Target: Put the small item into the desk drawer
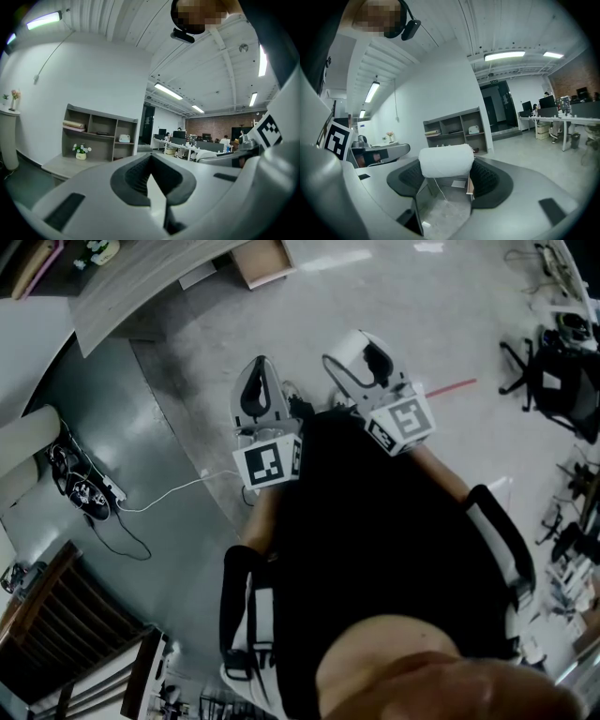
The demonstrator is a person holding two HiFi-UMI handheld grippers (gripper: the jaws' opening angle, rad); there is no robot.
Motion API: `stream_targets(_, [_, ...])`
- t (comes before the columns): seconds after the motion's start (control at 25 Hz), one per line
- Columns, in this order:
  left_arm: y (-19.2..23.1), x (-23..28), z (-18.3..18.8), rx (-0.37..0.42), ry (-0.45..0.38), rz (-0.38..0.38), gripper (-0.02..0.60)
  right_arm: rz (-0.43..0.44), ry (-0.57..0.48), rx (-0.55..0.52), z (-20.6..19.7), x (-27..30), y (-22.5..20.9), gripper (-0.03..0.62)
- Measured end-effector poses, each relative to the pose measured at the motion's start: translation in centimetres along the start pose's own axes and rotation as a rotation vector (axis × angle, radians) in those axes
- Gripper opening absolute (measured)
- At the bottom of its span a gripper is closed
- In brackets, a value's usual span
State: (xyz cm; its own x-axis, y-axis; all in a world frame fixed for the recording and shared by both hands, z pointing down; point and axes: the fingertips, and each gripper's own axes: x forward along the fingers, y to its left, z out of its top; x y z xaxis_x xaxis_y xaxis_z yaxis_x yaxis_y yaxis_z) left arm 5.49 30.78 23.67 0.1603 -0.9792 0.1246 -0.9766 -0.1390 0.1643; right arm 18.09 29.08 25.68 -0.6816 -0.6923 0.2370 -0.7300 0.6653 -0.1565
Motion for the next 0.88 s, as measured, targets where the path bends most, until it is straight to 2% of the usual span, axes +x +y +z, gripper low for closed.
stream_targets(0.44, [5.8, 0.3, -0.1, -0.014, 0.002, -0.026, -0.011, -0.050, 0.015, 0.008, -0.9, 4.5, 2.9, 0.273])
stream_targets(0.6, [7.4, 0.8, -0.1, 0.002, 0.003, -0.048, -0.011, -0.081, 0.010, -0.001, -0.9, 5.9, 3.4, 0.273])
stream_targets(0.88, [8.3, 1.6, -0.7, -0.023, 0.013, -0.060, -0.011, -0.093, 0.014, -0.011, -0.8, 7.6, 3.8, 0.273])
